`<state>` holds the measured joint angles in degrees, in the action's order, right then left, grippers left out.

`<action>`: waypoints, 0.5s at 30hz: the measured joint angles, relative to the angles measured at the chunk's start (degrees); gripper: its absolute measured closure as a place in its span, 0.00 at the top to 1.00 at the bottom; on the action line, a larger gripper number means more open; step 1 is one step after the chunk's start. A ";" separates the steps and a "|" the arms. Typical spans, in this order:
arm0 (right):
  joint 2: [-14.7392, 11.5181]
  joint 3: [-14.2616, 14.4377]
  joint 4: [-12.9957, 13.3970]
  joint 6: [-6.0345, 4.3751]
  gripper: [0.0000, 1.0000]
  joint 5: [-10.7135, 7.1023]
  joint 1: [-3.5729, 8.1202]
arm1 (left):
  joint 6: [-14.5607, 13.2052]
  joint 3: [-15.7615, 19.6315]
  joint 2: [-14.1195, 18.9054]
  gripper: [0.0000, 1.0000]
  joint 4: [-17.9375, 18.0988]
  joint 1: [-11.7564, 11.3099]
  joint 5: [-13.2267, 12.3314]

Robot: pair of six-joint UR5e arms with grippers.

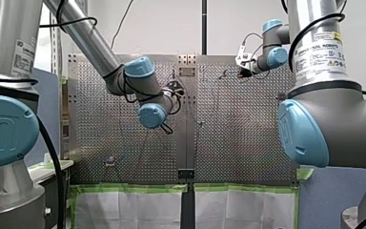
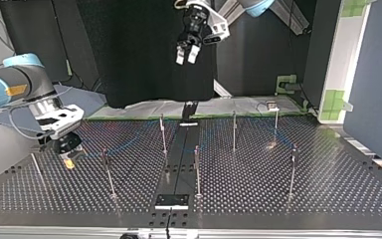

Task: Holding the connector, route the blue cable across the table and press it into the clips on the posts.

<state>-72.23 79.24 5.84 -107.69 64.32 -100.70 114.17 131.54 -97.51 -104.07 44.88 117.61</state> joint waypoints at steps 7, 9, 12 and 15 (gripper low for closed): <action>0.01 0.00 -0.14 0.01 0.00 -0.06 -0.22 | -0.41 4.02 -3.64 1.00 -0.20 -0.65 0.02; 0.01 0.01 -0.18 0.00 0.00 -0.06 -0.30 | -0.52 4.94 -4.56 1.00 0.38 -0.99 0.06; 0.01 0.03 -0.20 0.01 0.00 -0.08 -0.46 | -0.59 6.39 -6.01 1.00 1.59 -1.39 0.07; 0.01 0.11 -0.21 0.10 0.00 -0.08 -0.59 | -0.61 7.97 -7.58 1.00 3.10 -1.80 0.05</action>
<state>-72.22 79.36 5.64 -107.59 64.25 -101.29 113.56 139.51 -105.09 -100.97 43.08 117.65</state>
